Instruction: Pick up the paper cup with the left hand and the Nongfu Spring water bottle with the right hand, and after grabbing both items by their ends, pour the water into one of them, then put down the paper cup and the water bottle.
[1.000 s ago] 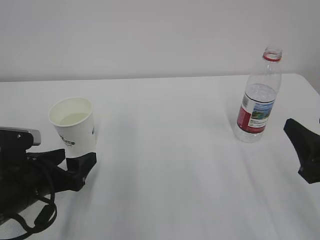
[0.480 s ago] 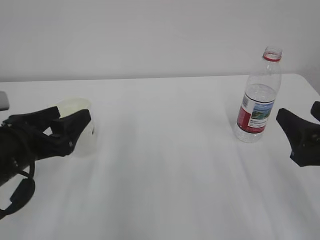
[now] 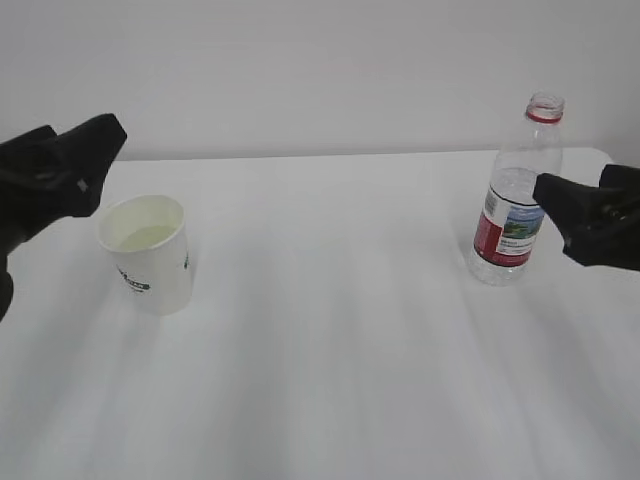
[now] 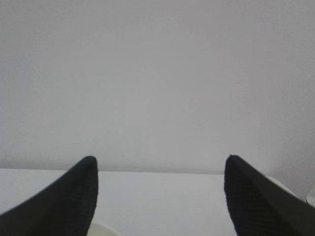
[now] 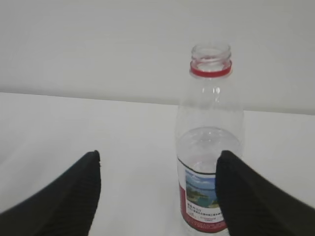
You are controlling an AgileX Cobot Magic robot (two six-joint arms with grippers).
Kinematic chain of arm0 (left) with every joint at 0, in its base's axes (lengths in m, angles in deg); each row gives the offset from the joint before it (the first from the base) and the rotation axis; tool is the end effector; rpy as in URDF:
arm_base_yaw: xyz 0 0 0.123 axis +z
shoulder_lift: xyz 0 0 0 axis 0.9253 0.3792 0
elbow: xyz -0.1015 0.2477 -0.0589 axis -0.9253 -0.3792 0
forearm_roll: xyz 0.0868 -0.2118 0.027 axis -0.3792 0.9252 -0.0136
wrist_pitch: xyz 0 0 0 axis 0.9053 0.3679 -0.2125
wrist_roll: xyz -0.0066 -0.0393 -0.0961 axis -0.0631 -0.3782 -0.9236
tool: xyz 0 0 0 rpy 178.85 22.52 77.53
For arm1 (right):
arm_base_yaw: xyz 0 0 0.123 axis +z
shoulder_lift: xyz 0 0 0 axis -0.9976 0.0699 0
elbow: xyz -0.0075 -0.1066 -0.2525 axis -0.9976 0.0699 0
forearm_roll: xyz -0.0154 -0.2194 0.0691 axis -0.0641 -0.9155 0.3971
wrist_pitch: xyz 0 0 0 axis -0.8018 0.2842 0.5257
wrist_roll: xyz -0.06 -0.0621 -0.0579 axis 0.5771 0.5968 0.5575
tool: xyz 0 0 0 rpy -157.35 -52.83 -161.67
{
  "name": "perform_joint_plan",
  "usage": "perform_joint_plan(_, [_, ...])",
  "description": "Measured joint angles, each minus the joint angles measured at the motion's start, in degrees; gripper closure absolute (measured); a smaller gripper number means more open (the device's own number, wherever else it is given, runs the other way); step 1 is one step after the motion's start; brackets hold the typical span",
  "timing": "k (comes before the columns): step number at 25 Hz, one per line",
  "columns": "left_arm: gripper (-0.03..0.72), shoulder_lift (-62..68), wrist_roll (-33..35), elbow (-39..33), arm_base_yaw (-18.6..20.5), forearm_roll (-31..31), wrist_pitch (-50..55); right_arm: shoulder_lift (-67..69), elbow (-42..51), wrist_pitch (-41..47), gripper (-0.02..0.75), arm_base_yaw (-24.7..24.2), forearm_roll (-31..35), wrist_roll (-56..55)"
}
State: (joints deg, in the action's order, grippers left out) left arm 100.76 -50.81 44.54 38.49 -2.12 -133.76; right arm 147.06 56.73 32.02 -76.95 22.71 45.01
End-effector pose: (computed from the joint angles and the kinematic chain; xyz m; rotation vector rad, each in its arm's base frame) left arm 0.2208 -0.1050 0.2328 0.0008 1.4896 -0.5722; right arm 0.2221 0.0488 0.2212 -0.2207 1.7542 0.2354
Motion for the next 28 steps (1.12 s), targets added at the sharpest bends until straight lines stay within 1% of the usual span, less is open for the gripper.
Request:
perform_joint_plan(4, [0.121,-3.3,0.1,3.2,0.0,0.1,6.4,-5.1,-4.1,9.6,0.186,0.0,-0.8,-0.1])
perform_joint_plan(8, [0.128,-7.1,1.1,5.4,0.0,0.2,12.5,-10.6,-6.6,16.6,0.186,0.0,-2.7,-0.1])
perform_joint_plan(11, [0.131,-10.5,3.5,5.8,0.0,0.1,17.3,-14.6,-6.7,21.6,0.186,0.0,-2.9,-0.1])
perform_joint_plan(18, [0.132,-21.1,9.2,5.8,0.0,0.1,33.5,-24.0,-6.7,35.0,0.186,0.0,-3.0,-0.1])
perform_joint_plan(23, [0.132,-27.6,10.0,5.8,0.0,0.0,44.5,-32.3,-6.7,43.0,0.186,0.0,-3.0,-0.1])
perform_joint_plan(28, [0.132,-31.9,10.2,5.8,0.0,-1.0,52.4,-40.4,-6.7,50.8,0.186,0.0,-3.0,-0.1])
